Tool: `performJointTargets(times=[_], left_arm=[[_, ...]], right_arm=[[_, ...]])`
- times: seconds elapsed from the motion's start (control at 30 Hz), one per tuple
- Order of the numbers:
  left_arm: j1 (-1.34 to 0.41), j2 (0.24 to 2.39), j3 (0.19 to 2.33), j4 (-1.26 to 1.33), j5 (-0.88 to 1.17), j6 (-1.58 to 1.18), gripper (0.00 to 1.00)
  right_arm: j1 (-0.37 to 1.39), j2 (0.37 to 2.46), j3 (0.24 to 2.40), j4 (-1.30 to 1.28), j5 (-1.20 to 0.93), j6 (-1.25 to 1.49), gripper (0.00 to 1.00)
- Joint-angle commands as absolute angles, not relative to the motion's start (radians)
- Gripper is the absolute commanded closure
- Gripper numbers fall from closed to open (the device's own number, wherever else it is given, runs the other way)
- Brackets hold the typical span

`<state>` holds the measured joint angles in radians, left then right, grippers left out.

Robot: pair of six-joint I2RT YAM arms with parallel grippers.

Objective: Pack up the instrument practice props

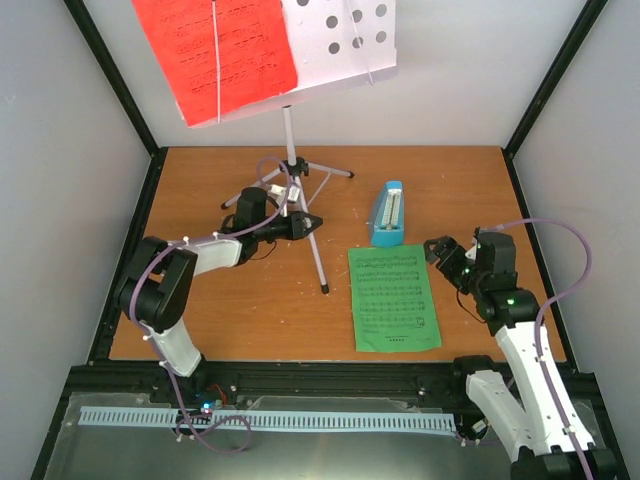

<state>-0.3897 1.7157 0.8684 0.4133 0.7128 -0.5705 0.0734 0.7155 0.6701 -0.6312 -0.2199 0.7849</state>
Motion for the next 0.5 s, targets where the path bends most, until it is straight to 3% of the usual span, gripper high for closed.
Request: performJointTargets(times=[0.0,0.47], left_arm=[[-0.412,1.768,0.975,0.516,0.756,-0.662,0.88],[-0.461,1.909,1.054,0.594,0.714,-0.670,0.92]], right_arm=[[0.092,0.754,0.691,-0.445,-0.305,0.730,0.13],[0.378,0.940,0.801,-0.268,-0.224,0.636,0.15]])
